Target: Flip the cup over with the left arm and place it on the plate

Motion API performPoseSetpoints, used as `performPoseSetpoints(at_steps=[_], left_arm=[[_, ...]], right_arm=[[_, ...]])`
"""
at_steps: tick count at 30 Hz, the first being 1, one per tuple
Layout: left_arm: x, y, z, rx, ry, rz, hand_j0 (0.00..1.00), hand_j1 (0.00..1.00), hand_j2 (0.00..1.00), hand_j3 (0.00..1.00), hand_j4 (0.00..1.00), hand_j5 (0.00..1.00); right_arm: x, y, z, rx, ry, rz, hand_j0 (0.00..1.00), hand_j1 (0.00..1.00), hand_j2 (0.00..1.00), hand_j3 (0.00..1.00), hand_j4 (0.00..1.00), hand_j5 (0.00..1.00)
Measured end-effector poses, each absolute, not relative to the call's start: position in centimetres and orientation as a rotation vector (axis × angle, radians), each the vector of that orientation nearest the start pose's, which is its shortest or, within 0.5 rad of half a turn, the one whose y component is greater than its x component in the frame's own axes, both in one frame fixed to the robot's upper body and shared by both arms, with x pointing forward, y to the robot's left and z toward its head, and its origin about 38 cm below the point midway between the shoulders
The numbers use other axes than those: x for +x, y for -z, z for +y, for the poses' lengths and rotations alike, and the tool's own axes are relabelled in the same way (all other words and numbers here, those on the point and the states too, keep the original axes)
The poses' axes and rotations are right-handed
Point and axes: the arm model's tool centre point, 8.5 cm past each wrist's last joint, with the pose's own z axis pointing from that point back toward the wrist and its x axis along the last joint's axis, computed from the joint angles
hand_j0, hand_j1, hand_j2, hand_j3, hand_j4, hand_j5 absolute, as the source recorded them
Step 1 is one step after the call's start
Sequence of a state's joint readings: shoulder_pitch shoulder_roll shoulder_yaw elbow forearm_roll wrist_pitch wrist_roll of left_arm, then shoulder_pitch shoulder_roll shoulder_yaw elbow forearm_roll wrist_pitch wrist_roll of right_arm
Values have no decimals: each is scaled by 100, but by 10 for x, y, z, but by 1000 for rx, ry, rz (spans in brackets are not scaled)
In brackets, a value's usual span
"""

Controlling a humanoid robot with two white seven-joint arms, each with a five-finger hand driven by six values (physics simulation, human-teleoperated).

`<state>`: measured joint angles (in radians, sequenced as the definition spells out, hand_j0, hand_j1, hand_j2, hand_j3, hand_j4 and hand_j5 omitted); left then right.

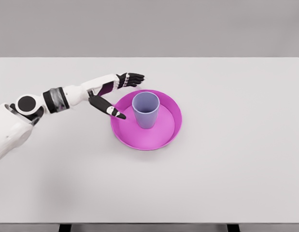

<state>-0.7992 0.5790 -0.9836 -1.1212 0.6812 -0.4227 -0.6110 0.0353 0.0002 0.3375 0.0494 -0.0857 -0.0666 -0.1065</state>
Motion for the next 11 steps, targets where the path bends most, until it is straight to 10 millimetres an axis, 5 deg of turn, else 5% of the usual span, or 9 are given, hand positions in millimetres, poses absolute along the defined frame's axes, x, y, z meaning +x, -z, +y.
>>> performPoseSetpoints(at_steps=[5, 11], left_arm=[[458, -200, 282, -543, 1111, -1594, 100, 100, 100, 100, 100, 100], [431, -210, 356, -437, 1049, -1536, 100, 100, 100, 100, 100, 100]], right_arm=[[-29, 258, -284, -190, -253, 14, 100, 100, 100, 100, 100, 100], [-30, 258, -284, -190, -253, 16, 100, 100, 100, 100, 100, 100]])
